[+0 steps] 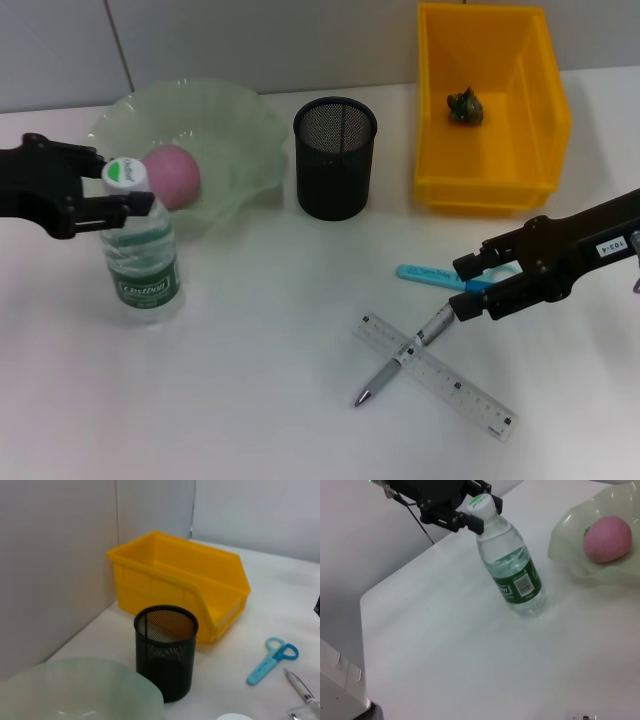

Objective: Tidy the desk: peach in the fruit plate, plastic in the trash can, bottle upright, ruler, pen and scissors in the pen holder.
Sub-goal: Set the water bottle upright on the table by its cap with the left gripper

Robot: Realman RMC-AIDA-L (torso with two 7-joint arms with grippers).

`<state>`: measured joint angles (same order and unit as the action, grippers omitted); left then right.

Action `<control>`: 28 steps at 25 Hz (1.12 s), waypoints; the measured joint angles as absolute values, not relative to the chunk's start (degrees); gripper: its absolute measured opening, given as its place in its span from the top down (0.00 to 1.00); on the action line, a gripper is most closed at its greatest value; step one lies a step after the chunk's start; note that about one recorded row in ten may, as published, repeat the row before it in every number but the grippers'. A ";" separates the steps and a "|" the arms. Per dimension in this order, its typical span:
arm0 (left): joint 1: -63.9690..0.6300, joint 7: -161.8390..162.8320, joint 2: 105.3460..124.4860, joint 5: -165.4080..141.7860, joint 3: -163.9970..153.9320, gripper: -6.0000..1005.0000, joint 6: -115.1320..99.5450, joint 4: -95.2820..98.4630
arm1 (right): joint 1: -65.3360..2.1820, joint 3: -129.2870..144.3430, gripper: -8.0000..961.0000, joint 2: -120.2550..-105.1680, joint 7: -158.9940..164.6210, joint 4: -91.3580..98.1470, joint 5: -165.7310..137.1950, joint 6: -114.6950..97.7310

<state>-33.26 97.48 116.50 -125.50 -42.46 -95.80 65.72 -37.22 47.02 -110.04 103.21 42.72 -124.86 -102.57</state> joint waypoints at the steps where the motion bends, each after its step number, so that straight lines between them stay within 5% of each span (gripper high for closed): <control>1: -32.76 97.47 116.24 -124.50 -42.37 0.55 -95.81 65.73 | -37.20 47.02 0.23 -110.08 103.11 42.72 -124.85 -102.57; 11: -30.26 96.85 115.52 -121.71 -41.47 0.55 -95.52 65.61 | -37.24 47.02 0.23 -110.46 102.94 42.67 -124.75 -102.57; 28: -28.52 95.10 117.35 -119.55 -34.68 0.55 -92.69 61.92 | -36.75 43.00 0.23 -112.38 94.17 42.53 -123.66 -102.01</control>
<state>-28.52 95.10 117.35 -119.55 -34.68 -92.69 61.92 -36.75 43.00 -112.38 94.17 42.53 -123.66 -102.01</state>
